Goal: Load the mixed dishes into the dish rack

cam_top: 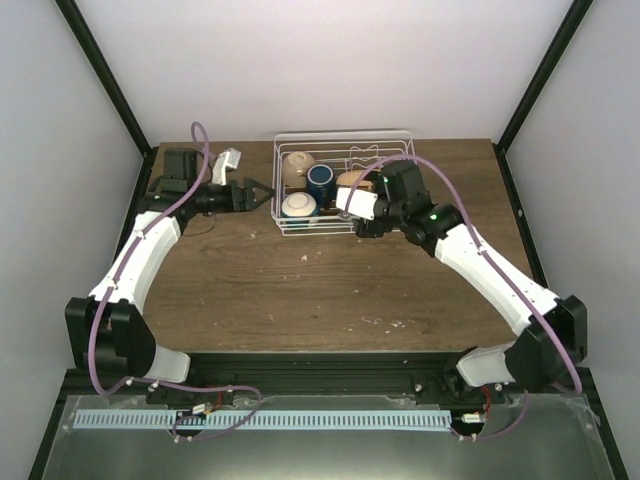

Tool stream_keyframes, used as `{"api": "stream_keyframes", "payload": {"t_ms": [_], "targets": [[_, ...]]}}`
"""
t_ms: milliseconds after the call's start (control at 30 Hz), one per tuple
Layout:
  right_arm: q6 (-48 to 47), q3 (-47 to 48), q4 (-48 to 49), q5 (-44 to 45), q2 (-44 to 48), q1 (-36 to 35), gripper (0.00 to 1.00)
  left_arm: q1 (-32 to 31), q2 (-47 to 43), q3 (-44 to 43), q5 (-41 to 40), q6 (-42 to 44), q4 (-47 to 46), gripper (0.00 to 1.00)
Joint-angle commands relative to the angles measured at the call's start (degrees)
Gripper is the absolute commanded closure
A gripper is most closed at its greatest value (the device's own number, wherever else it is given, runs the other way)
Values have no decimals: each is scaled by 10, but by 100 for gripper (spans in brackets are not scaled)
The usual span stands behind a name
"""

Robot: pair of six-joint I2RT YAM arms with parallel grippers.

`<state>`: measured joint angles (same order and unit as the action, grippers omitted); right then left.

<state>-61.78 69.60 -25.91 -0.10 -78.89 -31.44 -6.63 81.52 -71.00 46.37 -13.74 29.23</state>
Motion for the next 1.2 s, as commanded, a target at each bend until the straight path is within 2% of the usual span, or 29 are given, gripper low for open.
{"api": "stream_keyframes", "payload": {"t_ms": [0,167,267,433,600,667,800,967,1167], "targets": [[89,48,-49,-99,33,-9,3,3,-12,-17,-10,1,5,7],[191,27,82,-44,41,-3,0,14,1,-54,-43,-4,20,7],[276,45,126,-31,10,37,0,44,17,-80,-47,-17,23,7],[402,74,191,-29,-44,164,0,137,59,-126,-13,-63,10,8],[530,106,181,-31,-95,318,0,211,76,-115,-4,-118,-67,9],[568,105,169,-41,-109,372,0,226,75,-102,-9,-126,-97,9],[629,75,155,-74,-119,453,0,232,76,-94,-59,-93,-99,8],[635,-6,174,-59,-111,468,0,231,67,-49,-126,-64,-107,8],[662,-91,211,-68,-90,468,0,227,33,34,-173,-71,-140,8]]}}
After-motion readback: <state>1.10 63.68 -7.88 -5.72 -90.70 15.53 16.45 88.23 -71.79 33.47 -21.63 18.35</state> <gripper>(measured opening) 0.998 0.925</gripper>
